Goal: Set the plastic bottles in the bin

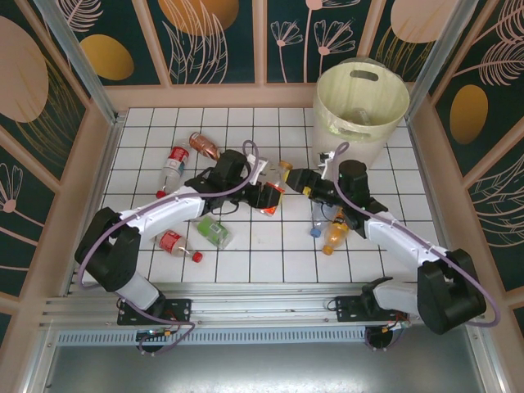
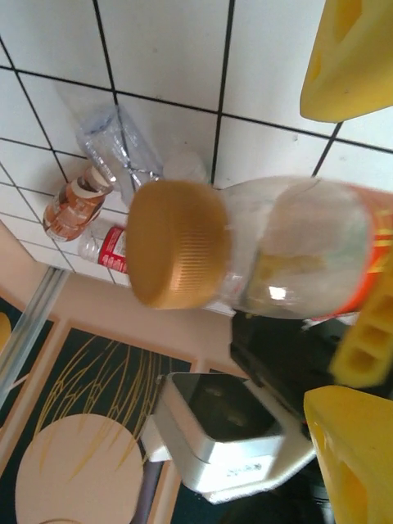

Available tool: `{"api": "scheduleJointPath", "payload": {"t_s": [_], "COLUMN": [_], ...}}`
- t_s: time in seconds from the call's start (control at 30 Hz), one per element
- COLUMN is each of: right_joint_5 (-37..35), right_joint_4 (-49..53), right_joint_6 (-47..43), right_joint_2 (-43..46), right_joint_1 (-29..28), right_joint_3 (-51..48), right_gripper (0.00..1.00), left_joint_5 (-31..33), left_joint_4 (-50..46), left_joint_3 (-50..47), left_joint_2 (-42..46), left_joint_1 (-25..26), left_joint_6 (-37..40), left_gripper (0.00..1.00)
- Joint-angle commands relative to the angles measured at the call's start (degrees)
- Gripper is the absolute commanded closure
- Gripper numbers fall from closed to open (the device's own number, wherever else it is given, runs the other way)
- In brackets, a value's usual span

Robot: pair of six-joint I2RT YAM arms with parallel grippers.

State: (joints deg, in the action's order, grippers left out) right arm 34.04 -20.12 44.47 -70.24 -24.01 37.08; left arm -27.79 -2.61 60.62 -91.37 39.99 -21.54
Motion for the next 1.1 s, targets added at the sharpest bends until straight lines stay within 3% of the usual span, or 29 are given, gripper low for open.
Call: {"api": "scheduleJointPath", "payload": {"t_s": [0.0, 0.1, 0.33, 0.73, 0.9, 1.07], "right_joint_5": [-1.2, -1.6, -1.6, -2.8, -3.1, -4.4], "right_joint_4": [-4.1, -5.2, -4.9, -2.8, -2.0, 2.3], "right_joint_6": [0.6, 0.3, -0.6, -1.9, -2.4, -5.4], "right_joint_2": [-1.2, -1.9, -3.0, -1.8, -1.2, -0.1], "right_joint_1": [-0.6, -0.7, -0.7, -0.7, -0.7, -0.6], "right_joint_3": [2.4, 2.8, 4.3, 4.6, 5.2, 8.3], "right_gripper": [0.17, 0.2, 0.37, 0.52, 0.53, 0.52], "left_joint_5": [-2.8, -3.5, -3.7, -3.9, -3.6, -3.2], "left_joint_4": [5.3, 5.5, 5.9, 6.9, 7.1, 7.2], "left_joint_3": [-0.7, -0.5, -0.8, -0.9, -0.9, -0.8], "left_joint_2": [0.6, 0.3, 0.2, 0.1, 0.5, 1.7], "left_joint_1": [0.7, 1.3, 2.1, 2.6, 2.6, 2.6], "left_joint_6": [-1.7, -1.9, -2.0, -2.5, -2.6, -2.1], "left_gripper": [0.5, 0.49, 0.48, 0.43, 0.3, 0.07]}}
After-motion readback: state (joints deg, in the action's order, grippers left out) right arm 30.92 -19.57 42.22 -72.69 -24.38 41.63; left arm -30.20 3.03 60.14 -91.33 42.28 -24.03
